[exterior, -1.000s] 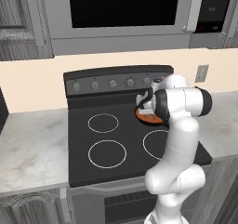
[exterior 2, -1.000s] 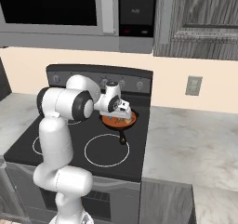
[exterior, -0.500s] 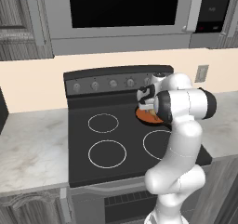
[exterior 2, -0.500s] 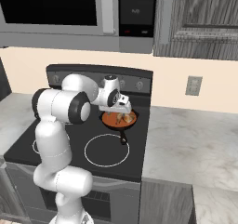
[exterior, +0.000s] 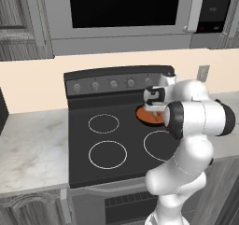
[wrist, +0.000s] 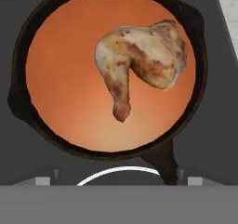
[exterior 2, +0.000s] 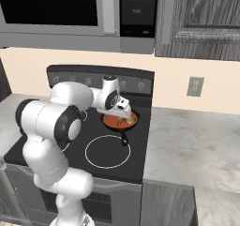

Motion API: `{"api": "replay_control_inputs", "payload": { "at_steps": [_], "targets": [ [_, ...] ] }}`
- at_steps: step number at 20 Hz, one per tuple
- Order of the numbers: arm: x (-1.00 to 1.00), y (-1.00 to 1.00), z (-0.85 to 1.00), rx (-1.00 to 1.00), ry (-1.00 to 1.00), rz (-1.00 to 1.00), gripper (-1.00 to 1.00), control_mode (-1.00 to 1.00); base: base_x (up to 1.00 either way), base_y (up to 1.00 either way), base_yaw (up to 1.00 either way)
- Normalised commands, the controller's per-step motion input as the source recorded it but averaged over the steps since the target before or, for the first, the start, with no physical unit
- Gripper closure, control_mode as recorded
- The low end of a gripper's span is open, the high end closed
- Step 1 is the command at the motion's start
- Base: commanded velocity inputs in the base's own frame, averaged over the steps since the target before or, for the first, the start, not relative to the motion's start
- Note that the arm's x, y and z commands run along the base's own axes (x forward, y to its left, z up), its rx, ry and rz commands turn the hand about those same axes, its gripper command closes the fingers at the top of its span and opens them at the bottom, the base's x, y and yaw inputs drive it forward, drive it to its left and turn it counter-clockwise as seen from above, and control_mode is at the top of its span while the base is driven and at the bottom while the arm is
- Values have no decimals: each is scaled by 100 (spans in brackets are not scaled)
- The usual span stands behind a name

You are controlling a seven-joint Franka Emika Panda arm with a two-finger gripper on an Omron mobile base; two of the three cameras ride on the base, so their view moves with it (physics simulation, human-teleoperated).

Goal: Retrieve the chicken drumstick from the fridge and place it on the saucepan with marinade on the stove.

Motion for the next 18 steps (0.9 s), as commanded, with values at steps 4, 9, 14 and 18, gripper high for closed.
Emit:
{"api": "replay_control_inputs", "payload": {
  "at_steps": [4,9,14,18],
  "targets": [
    [-100,0,48,0,-10,-11,-100,-100,0,0,0],
    [-98,0,75,0,-4,-9,-100,-100,0,0,0],
    [-95,0,44,0,0,-9,-100,-100,0,0,0],
    [-100,0,46,0,-3,-8,-100,-100,0,0,0]
  ]
}}
